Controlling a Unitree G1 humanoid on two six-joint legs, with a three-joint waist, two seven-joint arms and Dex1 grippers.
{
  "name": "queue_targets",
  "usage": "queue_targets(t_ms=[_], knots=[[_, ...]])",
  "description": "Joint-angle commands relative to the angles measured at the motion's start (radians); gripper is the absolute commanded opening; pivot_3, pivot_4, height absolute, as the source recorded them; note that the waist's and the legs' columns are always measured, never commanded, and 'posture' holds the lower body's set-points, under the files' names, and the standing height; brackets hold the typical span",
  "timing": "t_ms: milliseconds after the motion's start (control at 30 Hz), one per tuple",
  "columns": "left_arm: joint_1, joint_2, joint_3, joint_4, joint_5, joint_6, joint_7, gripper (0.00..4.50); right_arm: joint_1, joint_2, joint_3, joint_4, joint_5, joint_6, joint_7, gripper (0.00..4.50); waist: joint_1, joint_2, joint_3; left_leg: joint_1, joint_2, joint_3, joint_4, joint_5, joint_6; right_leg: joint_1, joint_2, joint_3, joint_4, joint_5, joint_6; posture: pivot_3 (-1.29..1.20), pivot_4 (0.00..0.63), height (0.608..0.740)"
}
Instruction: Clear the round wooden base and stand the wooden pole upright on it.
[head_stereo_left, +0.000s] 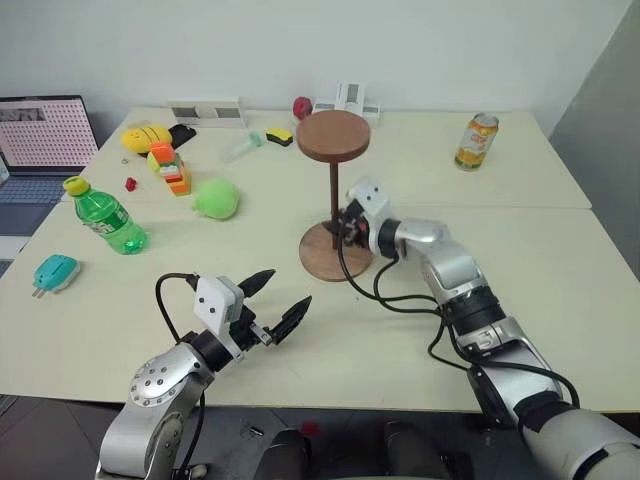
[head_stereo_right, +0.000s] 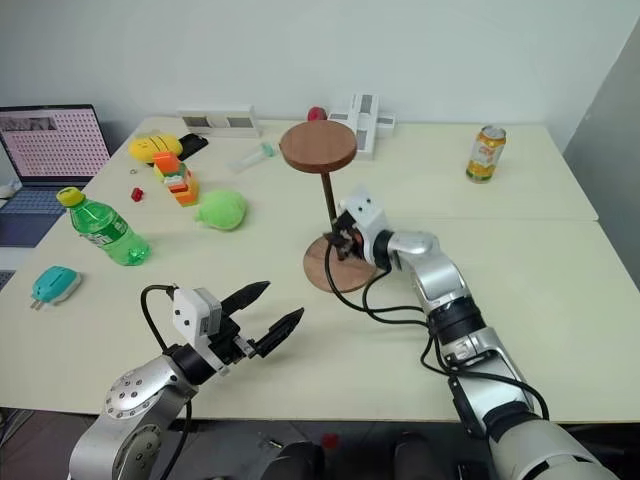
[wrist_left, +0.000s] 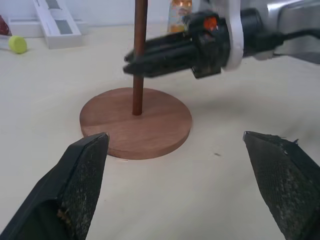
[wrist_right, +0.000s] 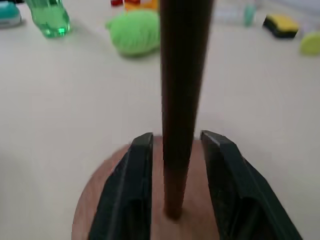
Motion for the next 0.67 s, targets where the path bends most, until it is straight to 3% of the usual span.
queue_targets(t_ms=[33,200,333,567,667], knots=[[-0.020,0.009,0.010,0.001,-0.007,-0.014,-0.011,4.50,-0.016,-0.031,-0.035,-0.141,0.035,0.054,0.029,2.45,-0.001,0.000,0.000,-0.002,0.000,0.000,0.000,0.001,-0.002,-0.002,0.000,0.000,0.000,0.000,0.000,0.00,0.150,0.740],[-0.067,0.021,0.016,0.044,-0.014,-0.003,-0.031,4.50,0.032,-0.097,-0.037,-0.272,0.063,0.160,0.069,3.52,0.000,0.000,0.000,-0.005,0.000,0.000,-0.001,0.001,-0.002,-0.004,0.000,-0.001,-0.001,0.000,0.000,0.00,0.150,0.740],[-0.194,0.191,0.078,0.163,-0.096,0.128,-0.181,4.50,0.142,-0.287,-0.058,-0.447,0.125,0.258,0.214,4.45,0.017,0.000,0.000,-0.007,0.000,-0.001,0.001,-0.001,0.001,-0.003,0.000,-0.004,-0.002,0.000,0.000,0.00,0.150,0.740],[-0.516,0.465,0.050,0.489,-0.058,0.222,-0.409,4.50,0.232,-0.509,-0.156,-0.569,0.217,0.288,0.323,4.48,0.006,-0.001,0.004,-0.009,-0.001,-0.001,0.001,-0.001,0.001,-0.003,0.001,-0.008,-0.003,0.000,0.000,0.00,0.150,0.740],[-0.601,0.495,0.011,0.585,-0.014,0.172,-0.480,4.50,0.245,-0.525,-0.190,-0.588,0.242,0.297,0.306,4.48,-0.001,-0.001,0.004,-0.009,-0.001,0.000,0.000,-0.001,0.001,-0.003,0.000,-0.006,-0.004,0.000,0.000,0.00,0.150,0.740]])
